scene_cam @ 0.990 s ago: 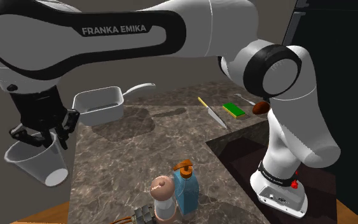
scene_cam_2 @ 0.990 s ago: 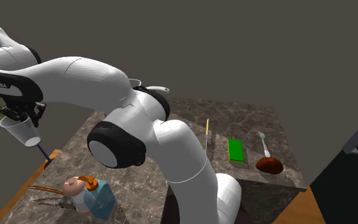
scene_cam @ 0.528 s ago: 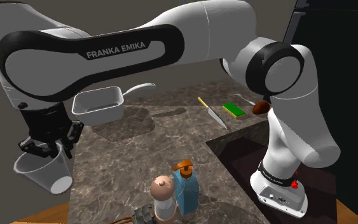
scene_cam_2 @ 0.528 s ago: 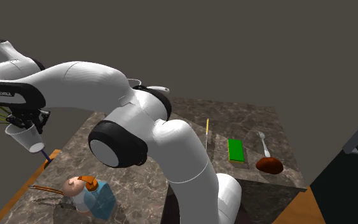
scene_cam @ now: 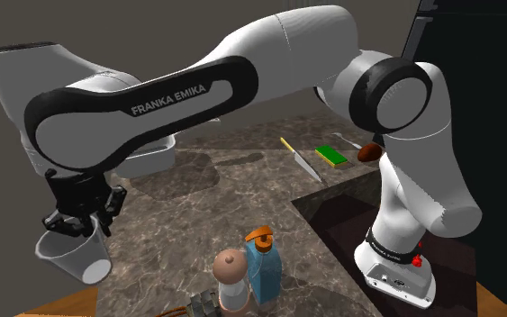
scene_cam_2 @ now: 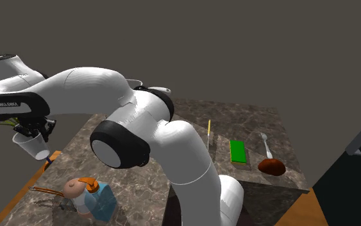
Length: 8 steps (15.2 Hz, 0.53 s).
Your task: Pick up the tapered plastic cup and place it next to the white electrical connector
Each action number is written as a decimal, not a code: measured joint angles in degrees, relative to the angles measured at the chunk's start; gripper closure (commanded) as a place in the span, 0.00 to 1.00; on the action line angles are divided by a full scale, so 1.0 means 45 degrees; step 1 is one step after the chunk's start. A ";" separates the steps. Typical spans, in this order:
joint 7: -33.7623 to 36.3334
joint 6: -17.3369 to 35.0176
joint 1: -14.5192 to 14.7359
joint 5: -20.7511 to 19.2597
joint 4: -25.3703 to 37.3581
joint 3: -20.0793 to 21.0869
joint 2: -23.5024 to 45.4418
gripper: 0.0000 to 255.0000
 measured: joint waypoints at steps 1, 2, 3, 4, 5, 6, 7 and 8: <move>0.0003 0.0180 0.0000 0.0001 -0.0191 0.0000 -0.0012 1.00; 0.0009 0.0344 0.0005 0.0000 -0.0351 0.0002 -0.0009 1.00; 0.0002 0.0513 0.0005 -0.0004 -0.0465 -0.0001 0.0044 1.00; -0.0016 0.0684 -0.0006 -0.0005 -0.0601 -0.0007 0.0083 1.00; -0.0017 0.0856 -0.0006 -0.0006 -0.0764 -0.0008 0.0094 1.00; -0.0035 0.1011 -0.0017 -0.0005 -0.0900 -0.0012 0.0113 1.00; -0.0023 0.1162 -0.0008 -0.0011 -0.1025 -0.0013 0.0138 1.00; -0.0037 0.1307 -0.0018 -0.0007 -0.1178 -0.0014 0.0131 1.00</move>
